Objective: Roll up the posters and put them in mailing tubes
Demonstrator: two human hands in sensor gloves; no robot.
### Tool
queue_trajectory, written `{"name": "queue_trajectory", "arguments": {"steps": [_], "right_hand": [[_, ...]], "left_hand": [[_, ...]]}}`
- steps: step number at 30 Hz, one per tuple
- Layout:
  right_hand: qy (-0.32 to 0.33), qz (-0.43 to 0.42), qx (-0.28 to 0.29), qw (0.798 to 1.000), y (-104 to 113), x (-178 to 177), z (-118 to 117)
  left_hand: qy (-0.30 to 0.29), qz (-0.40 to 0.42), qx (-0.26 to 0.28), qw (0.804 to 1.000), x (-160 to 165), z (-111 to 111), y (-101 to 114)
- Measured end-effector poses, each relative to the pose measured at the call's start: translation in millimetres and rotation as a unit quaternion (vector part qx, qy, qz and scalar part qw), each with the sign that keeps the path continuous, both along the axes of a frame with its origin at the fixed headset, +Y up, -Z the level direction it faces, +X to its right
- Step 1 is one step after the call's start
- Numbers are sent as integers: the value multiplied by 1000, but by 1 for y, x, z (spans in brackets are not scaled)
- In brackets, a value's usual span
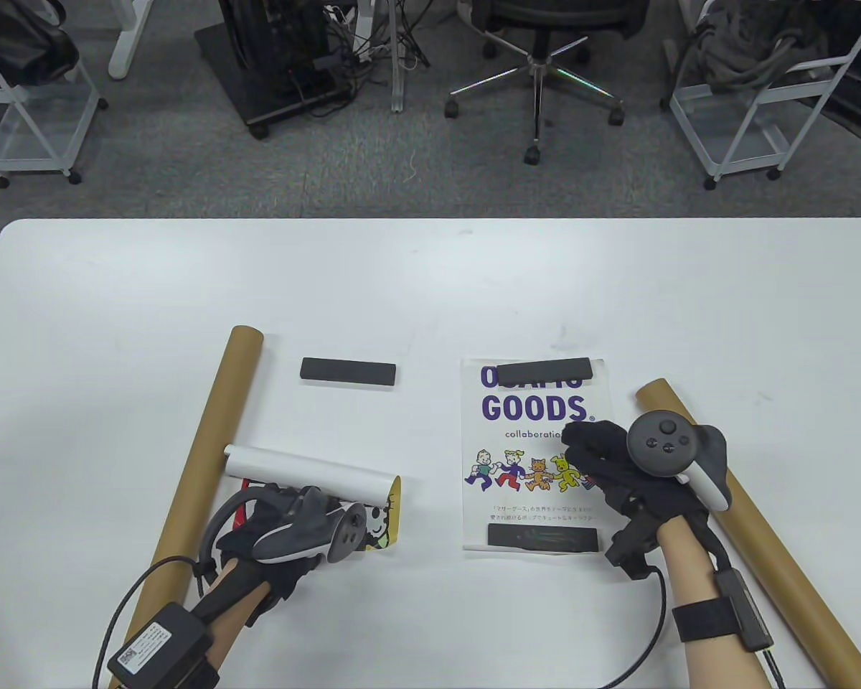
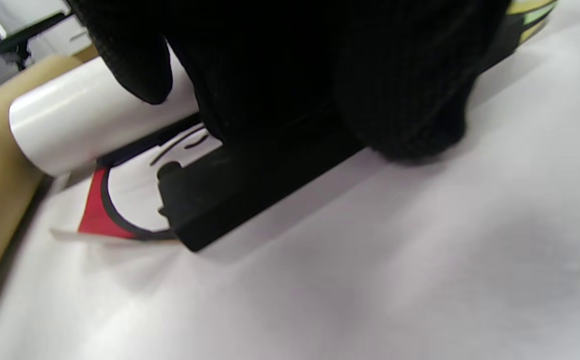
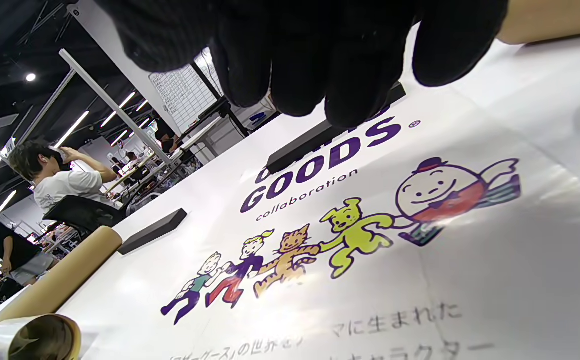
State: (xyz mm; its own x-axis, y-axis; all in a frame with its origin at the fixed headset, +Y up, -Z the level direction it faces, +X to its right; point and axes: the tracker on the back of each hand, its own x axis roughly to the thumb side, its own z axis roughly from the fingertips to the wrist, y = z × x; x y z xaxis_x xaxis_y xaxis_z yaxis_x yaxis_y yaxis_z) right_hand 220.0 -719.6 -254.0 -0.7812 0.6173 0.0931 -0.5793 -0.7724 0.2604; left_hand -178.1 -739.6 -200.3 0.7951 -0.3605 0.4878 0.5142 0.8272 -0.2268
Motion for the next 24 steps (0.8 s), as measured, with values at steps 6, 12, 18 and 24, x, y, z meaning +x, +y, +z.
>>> {"name": "queue_trajectory", "arguments": {"steps": [6,12,18,24], "right_hand": [[0,3,1,1000,0,0,1],[-3,-7,-6,1000,-1,1,1],[-2,-9,-10,1000,-1,1,1],[2,-6,-12,1000,0,0,2]], "left_hand": [[-15,7,4,1000,-1,0,1],[-21,15,21,999,-1,2,19],[-22,29,60,998,-1,8,52],[-29,32,36,998,-1,17,65]]}}
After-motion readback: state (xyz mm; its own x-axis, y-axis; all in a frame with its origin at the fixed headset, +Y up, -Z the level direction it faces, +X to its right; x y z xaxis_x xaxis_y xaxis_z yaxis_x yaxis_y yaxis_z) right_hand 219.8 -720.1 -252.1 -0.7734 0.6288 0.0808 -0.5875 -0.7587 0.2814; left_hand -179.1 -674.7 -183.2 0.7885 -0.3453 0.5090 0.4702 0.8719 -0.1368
